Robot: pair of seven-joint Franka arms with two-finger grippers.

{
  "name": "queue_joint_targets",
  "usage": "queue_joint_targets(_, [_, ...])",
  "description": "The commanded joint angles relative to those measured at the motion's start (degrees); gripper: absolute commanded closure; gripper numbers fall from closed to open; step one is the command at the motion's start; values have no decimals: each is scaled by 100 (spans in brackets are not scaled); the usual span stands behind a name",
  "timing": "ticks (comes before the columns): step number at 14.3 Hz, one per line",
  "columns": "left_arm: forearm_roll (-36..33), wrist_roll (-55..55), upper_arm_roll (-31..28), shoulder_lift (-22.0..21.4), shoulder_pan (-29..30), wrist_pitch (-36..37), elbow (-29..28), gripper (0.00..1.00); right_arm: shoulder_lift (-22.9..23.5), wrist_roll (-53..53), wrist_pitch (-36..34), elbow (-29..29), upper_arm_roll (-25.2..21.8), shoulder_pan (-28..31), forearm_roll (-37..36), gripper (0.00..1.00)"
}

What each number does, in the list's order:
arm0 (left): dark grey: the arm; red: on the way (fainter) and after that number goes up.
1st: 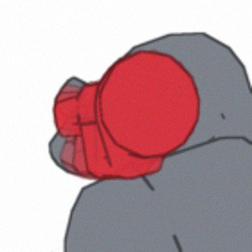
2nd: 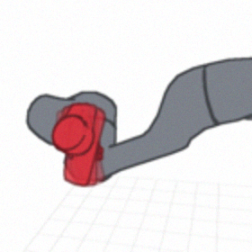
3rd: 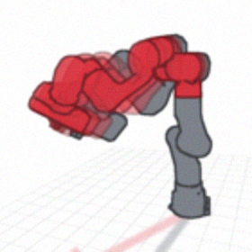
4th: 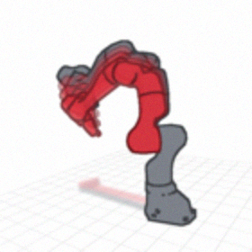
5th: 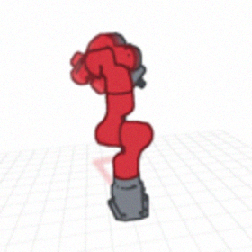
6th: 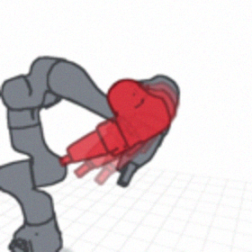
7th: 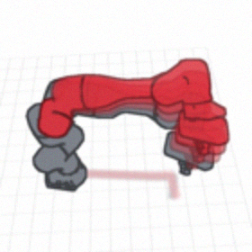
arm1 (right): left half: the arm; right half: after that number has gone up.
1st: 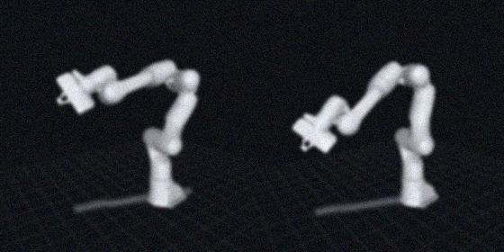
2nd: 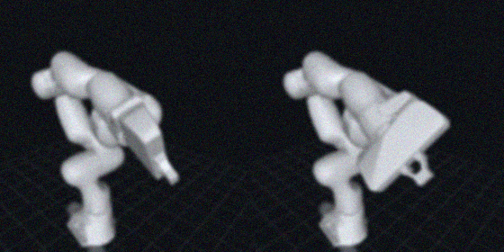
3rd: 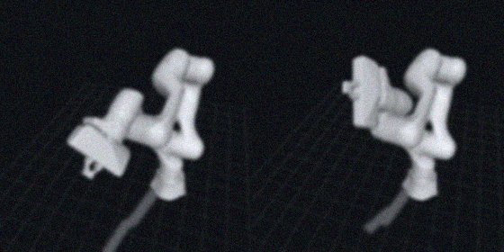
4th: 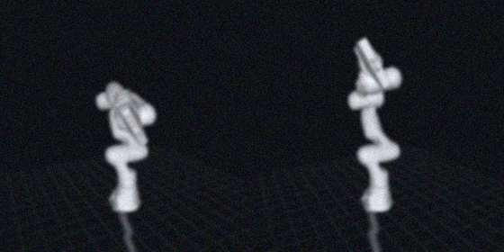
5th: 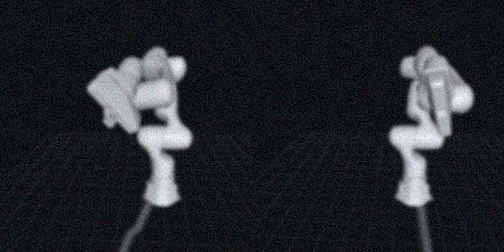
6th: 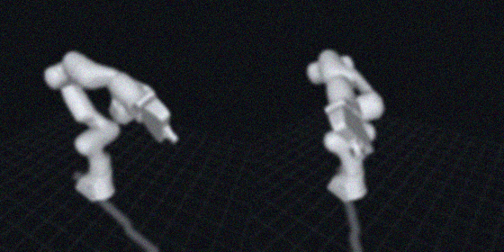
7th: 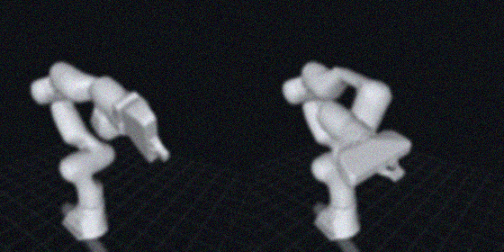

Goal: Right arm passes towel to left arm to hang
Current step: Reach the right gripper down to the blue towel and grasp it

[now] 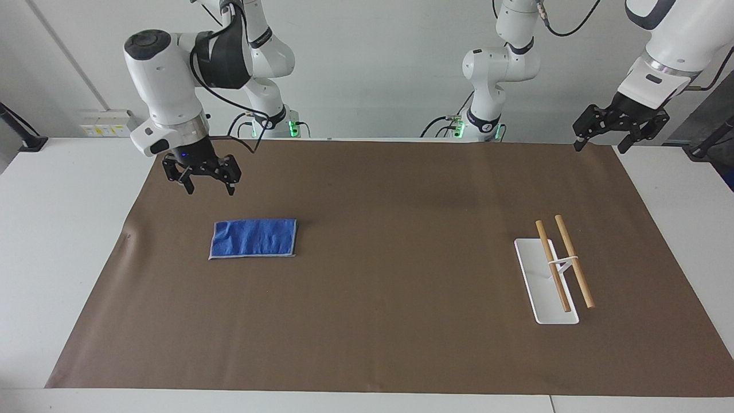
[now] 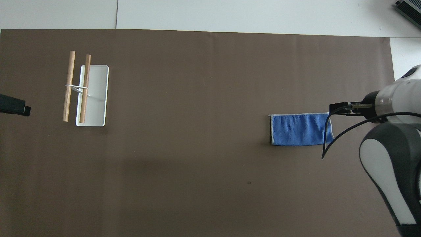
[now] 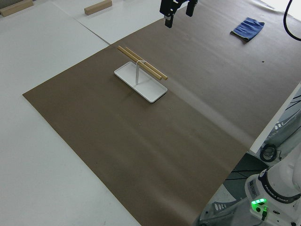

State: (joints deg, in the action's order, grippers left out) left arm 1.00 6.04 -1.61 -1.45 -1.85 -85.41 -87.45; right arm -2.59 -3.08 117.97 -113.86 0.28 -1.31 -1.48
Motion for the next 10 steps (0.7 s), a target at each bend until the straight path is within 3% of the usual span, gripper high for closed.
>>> queue_joint_targets(1, [49, 11, -59, -127, -34, 42, -132, 0, 467, 158, 751, -251, 33, -106, 69, 0])
queue_joint_targets(7, [49, 11, -59, -127, -34, 42, -132, 0, 1084, 237, 2744, -1313, 33, -309, 69, 0])
queue_joint_targets(10, [49, 11, -59, -127, -34, 42, -132, 0, 1137, 377, 2977, -1543, 33, -248, 69, 0])
